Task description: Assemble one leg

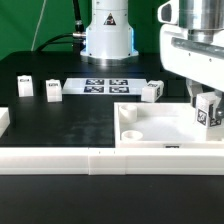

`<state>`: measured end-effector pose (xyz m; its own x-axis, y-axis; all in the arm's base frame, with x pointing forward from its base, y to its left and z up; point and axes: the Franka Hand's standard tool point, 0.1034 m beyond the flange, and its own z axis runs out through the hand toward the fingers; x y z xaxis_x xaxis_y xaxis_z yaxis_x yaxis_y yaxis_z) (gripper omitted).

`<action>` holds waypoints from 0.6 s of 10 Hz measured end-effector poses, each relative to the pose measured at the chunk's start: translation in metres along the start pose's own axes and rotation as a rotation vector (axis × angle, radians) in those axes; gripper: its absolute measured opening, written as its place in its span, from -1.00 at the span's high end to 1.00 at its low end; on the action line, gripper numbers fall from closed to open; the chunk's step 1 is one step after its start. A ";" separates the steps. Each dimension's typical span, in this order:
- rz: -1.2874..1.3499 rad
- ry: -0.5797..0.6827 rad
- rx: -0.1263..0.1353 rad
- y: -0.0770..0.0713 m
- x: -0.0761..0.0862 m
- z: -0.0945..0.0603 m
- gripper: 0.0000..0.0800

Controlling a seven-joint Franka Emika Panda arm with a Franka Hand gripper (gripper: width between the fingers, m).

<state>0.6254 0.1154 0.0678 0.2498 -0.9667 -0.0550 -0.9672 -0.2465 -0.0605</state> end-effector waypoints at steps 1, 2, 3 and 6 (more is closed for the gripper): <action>0.078 0.003 -0.001 0.000 0.000 0.000 0.27; 0.188 0.003 -0.001 0.000 0.000 0.000 0.27; 0.313 -0.002 0.001 0.000 -0.002 0.000 0.27; 0.526 -0.005 0.004 0.000 0.001 0.000 0.27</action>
Offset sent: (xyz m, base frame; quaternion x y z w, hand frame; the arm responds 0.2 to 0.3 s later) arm -0.0070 -0.0015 0.0008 0.0081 0.0163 0.3099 0.9506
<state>0.6254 0.1149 0.0681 -0.2698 -0.9593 -0.0835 -0.9617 0.2728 -0.0273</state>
